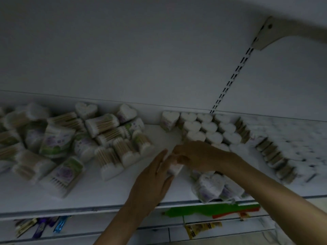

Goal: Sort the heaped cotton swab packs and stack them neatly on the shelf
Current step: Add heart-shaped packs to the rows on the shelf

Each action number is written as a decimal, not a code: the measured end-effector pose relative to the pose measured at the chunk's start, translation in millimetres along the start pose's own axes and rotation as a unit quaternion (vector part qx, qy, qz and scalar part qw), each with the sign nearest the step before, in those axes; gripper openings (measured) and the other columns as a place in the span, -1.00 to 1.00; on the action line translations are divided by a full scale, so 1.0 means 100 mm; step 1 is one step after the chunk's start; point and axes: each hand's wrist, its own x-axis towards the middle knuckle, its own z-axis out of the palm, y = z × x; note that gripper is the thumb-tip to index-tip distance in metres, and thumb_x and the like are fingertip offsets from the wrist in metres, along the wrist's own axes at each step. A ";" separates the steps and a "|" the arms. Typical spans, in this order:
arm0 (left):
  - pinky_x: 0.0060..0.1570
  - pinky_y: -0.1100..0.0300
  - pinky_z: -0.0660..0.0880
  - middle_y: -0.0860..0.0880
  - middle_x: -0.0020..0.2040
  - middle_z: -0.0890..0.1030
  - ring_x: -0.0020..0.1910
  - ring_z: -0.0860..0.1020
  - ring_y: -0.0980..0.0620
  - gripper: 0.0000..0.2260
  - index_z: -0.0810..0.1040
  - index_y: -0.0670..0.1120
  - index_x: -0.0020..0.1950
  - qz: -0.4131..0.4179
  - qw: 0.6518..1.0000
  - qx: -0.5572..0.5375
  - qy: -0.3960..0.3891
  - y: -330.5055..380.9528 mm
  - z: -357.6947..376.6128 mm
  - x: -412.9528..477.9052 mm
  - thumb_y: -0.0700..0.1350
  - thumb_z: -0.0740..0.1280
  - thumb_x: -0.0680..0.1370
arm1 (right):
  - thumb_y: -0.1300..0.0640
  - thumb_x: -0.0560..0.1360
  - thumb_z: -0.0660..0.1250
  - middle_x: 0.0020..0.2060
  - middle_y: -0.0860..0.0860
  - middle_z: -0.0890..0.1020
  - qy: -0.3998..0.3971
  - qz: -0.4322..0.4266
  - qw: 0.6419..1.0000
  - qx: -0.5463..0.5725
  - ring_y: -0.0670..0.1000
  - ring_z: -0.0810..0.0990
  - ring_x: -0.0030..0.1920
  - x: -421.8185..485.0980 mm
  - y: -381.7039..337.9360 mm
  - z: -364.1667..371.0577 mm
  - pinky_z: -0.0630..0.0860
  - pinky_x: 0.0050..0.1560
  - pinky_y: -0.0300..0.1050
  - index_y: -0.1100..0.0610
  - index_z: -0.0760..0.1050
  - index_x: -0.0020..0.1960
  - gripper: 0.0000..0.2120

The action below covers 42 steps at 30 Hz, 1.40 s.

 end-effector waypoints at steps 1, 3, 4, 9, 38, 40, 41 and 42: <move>0.05 0.15 0.56 -0.17 0.44 0.37 0.20 0.52 -0.09 -0.52 0.21 -0.07 0.50 -0.011 1.000 -0.011 -0.010 -0.01 0.01 0.00 0.01 0.15 0.59 | -0.11 0.62 0.09 0.10 0.03 0.57 0.024 -0.001 0.999 -0.032 0.11 0.53 0.09 0.01 0.01 0.03 0.41 0.16 -0.02 -0.02 0.40 0.25 -0.71; 0.16 0.24 0.44 -0.20 0.37 0.45 0.22 0.46 -0.05 -0.48 0.16 -0.06 0.52 -0.018 0.999 -0.017 -0.021 -0.05 0.02 0.00 -0.02 0.16 0.57 | -0.10 0.62 0.10 0.17 0.05 0.50 0.105 0.004 0.985 -0.139 0.12 0.47 0.16 0.02 -0.03 0.01 0.28 0.20 -0.06 -0.02 0.32 0.36 -0.64; 0.15 0.28 0.40 -0.21 0.35 0.47 0.21 0.44 -0.03 -0.46 0.15 -0.07 0.53 -0.018 0.999 -0.016 -0.026 -0.04 0.02 0.00 -0.03 0.17 0.56 | -0.09 0.61 0.12 0.20 0.05 0.48 0.142 -0.006 0.975 -0.171 0.10 0.45 0.18 0.00 -0.06 -0.02 0.22 0.18 -0.08 0.00 0.31 0.39 -0.61; -0.03 0.26 0.51 -0.19 0.27 0.55 0.07 0.60 -0.08 -0.39 0.09 -0.13 0.53 -0.035 0.998 -0.024 -0.041 -0.02 0.05 0.01 0.04 0.18 0.54 | -0.15 0.51 0.29 0.17 0.04 0.50 0.135 -0.072 0.965 -0.214 0.08 0.47 0.15 -0.15 -0.13 0.02 0.19 0.14 -0.10 0.09 0.37 0.34 -0.50; 0.38 0.24 0.21 -0.03 0.39 0.29 0.36 0.27 0.05 -0.41 0.17 -0.10 0.49 -0.081 0.988 -0.031 0.126 -0.04 -0.09 0.02 -0.02 0.33 0.53 | -0.15 0.56 0.17 0.15 0.11 0.54 0.250 0.003 0.963 -0.100 0.15 0.51 0.13 0.53 -0.42 0.11 0.35 0.14 -0.02 0.12 0.41 0.31 -0.54; 0.39 0.29 0.13 -0.01 0.40 0.25 0.39 0.18 0.12 -0.30 0.12 -0.07 0.51 -0.138 0.976 -0.061 0.159 -0.03 -0.13 0.00 -0.02 0.40 0.47 | -0.21 0.55 0.17 0.13 0.10 0.53 0.215 0.012 0.973 -0.079 0.14 0.51 0.12 0.61 -0.54 0.19 0.36 0.00 -0.08 0.10 0.41 0.29 -0.53; 0.40 0.29 0.11 -0.01 0.41 0.23 0.40 0.15 0.14 -0.27 0.11 -0.06 0.52 -0.141 0.975 -0.066 0.161 -0.03 -0.13 -0.01 -0.01 0.41 0.46 | -0.20 0.54 0.18 0.11 0.11 0.52 0.203 0.020 0.976 -0.074 0.15 0.51 0.10 0.65 -0.58 0.23 0.33 -0.07 -0.10 0.11 0.42 0.25 -0.54; 0.42 0.29 0.10 -0.02 0.42 0.23 0.41 0.14 0.13 -0.27 0.10 -0.06 0.52 -0.128 0.977 -0.064 0.156 -0.02 -0.13 -0.02 0.02 0.40 0.47 | -0.18 0.54 0.20 0.09 0.13 0.52 0.198 0.028 0.977 -0.068 0.16 0.51 0.09 0.69 -0.59 0.26 0.28 -0.12 -0.11 0.13 0.43 0.21 -0.57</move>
